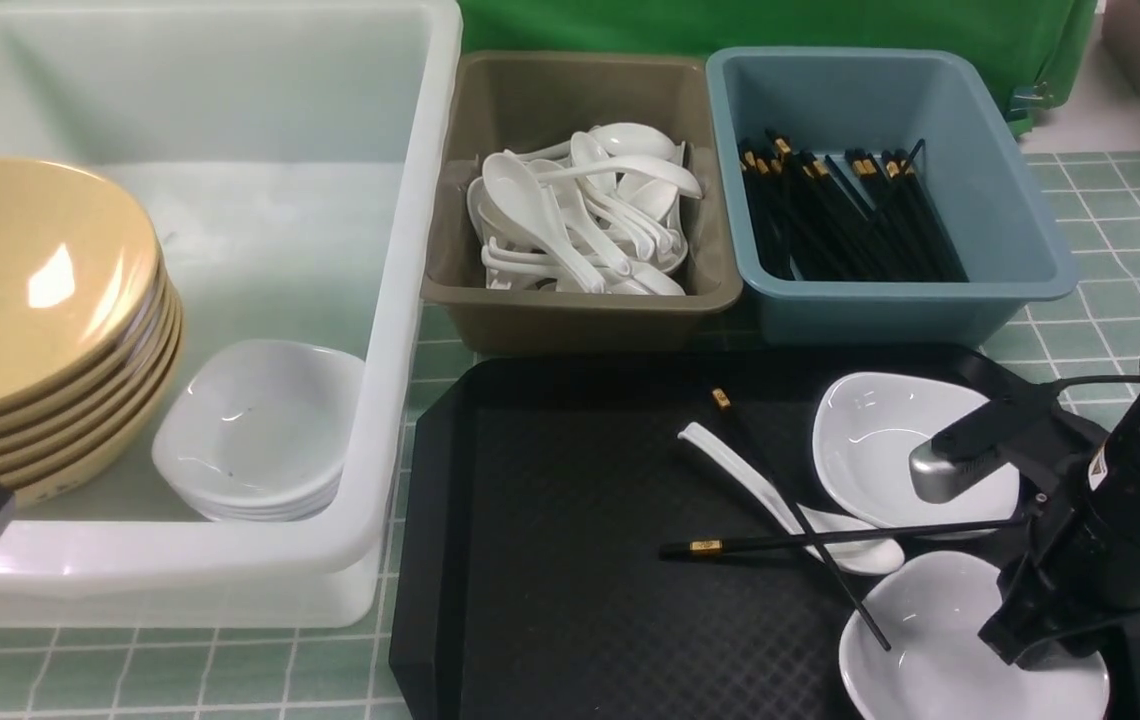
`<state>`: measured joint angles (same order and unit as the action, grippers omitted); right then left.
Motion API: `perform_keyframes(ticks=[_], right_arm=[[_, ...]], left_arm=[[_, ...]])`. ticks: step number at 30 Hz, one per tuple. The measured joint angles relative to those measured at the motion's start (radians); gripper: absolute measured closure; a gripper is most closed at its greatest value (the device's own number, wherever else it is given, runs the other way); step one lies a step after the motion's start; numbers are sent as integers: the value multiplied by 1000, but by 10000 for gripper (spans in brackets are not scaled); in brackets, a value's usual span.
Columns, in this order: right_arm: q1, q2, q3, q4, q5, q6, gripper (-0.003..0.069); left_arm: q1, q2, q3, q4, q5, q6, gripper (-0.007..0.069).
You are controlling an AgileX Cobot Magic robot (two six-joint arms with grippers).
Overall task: On blue table put chopsticks spoon bowls plates into blue grey white boxes.
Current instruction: 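Reach for and grasp the small white dish on the black tray, then place the white bowl into the white bin on top of the stacked bowls with the right gripper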
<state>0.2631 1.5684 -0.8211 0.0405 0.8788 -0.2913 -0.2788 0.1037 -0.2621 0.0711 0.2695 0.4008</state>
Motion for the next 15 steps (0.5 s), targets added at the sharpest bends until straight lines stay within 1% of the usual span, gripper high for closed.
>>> perform_keyframes(ticks=[2, 3, 4, 6, 8, 9, 10, 12, 15], right_arm=[[0, -31, -17, 2, 53, 0, 457], [0, -31, -17, 2, 60, 0, 457], [0, -63, -37, 2, 106, 0, 498], [0, -114, -69, 2, 187, -1, 555], [1, -171, -110, -3, 274, -2, 585], [1, -177, -115, -3, 274, -3, 585], [1, -209, -149, -10, 315, -4, 587], [1, -269, -252, -11, 344, 1, 587], [1, -293, -340, 12, 349, 6, 587]], left_arm=[[0, -1, 0, 4, -5, 0, 620], [0, -1, 0, 5, -5, 0, 620], [0, -1, 0, 6, -8, 0, 620], [0, -1, 1, 6, -16, 0, 620], [0, -1, 1, 6, -32, -6, 620], [0, -1, 1, 6, -36, -9, 620], [0, -1, 1, 6, -53, -22, 620], [0, -1, 1, 6, -77, -43, 620], [0, -1, 1, 6, -96, -64, 620]])
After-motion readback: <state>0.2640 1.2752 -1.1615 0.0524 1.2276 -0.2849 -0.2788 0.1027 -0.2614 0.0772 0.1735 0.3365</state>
